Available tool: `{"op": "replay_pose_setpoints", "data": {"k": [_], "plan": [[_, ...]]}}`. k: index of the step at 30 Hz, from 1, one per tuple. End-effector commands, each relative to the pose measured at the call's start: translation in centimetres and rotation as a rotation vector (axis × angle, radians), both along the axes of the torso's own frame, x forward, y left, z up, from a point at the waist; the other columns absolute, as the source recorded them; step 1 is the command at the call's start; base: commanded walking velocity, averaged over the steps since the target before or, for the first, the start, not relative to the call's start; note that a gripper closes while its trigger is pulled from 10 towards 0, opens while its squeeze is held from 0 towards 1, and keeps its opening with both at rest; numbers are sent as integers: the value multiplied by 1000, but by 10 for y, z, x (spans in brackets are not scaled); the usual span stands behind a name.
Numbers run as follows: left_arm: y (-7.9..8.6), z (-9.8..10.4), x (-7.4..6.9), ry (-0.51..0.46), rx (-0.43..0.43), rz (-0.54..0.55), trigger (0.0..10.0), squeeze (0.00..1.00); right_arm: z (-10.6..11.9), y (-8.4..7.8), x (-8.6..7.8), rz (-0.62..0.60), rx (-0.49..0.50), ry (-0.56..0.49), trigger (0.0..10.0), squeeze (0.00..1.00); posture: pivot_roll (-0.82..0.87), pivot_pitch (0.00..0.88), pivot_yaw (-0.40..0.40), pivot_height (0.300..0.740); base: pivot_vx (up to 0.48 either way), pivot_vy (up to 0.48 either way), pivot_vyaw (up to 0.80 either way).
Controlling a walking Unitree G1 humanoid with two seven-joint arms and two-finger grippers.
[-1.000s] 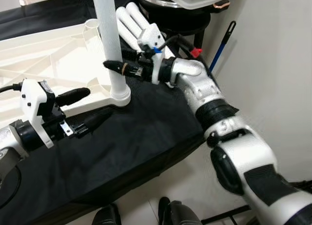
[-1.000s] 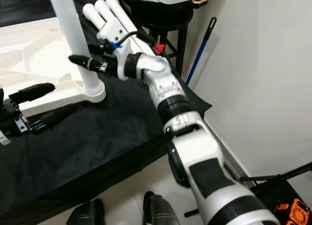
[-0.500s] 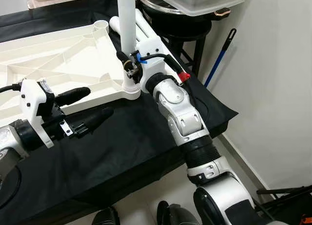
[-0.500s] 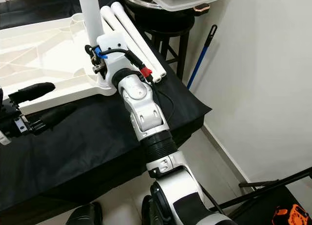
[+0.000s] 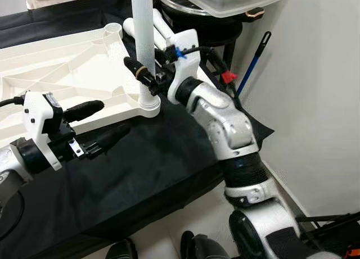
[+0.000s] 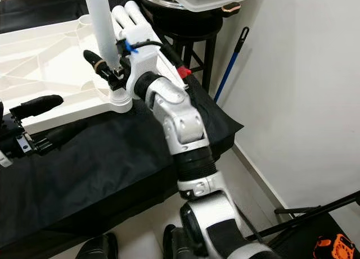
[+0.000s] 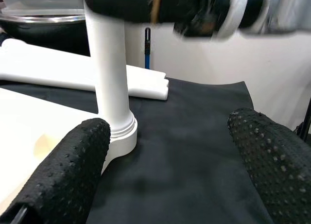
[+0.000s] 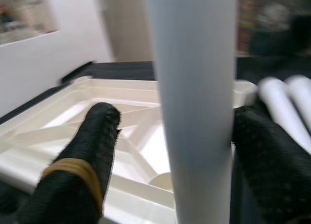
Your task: Building children table
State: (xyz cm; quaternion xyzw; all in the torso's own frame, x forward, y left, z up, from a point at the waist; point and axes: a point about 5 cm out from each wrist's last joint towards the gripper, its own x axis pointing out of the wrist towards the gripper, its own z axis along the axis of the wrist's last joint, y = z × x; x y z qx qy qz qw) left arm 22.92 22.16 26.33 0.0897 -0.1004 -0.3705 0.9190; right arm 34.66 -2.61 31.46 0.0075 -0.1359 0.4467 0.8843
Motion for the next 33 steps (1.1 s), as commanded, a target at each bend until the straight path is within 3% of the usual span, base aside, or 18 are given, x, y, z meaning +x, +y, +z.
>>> {"op": "replay_pose_setpoints", "data": {"k": [1, 4, 5, 7, 8, 12, 25, 26, 33], "plan": [[-1, -3, -2, 7, 7, -9, 10000, 0, 3, 2, -3, 81, 1, -16, 10000, 1000, 89, 213, -100, 740, 0, 0, 0], [0, -2, -2, 9, 9, -8, 10000, 0, 3, -3, -3, 172, -57, -55, 10000, 1000, 92, 216, -96, 740, 0, 0, 0], [0, -2, -2, 10, 12, -9, 10000, 0, 1, -5, -1, 239, -95, -68, 10000, 667, 92, 216, -95, 740, 0, 0, 0], [1, -2, -3, 11, 17, -10, 10000, 0, -3, -8, 0, 304, -130, -77, 10000, 667, 95, 215, -94, 740, 0, 0, 0], [1, -1, -3, 8, 18, -7, 10000, 0, -4, -9, 4, 308, -143, -71, 10000, 0, 100, 217, -94, 740, 0, 0, 0], [3, 3, -5, 3, 26, -4, 10000, 0, -7, -11, 22, 269, -178, -49, 10000, 0, 108, 221, -95, 740, 0, 0, 0], [13, 10, -11, -3, 45, 14, 10000, 0, -10, -7, 38, 237, -202, -68, 10000, 0, 123, 232, -97, 740, 0, 0, 0], [14, 11, -12, -5, 46, 16, 10000, 0, -10, -8, 38, 236, -203, -70, 0, 0, 122, 234, -98, 740, 0, 0, 0], [15, 13, -16, -13, 30, 9, 10000, 0, -12, -10, 41, 230, -215, -77, 0, 0, 114, 235, -104, 740, 0, 0, 0]]}}
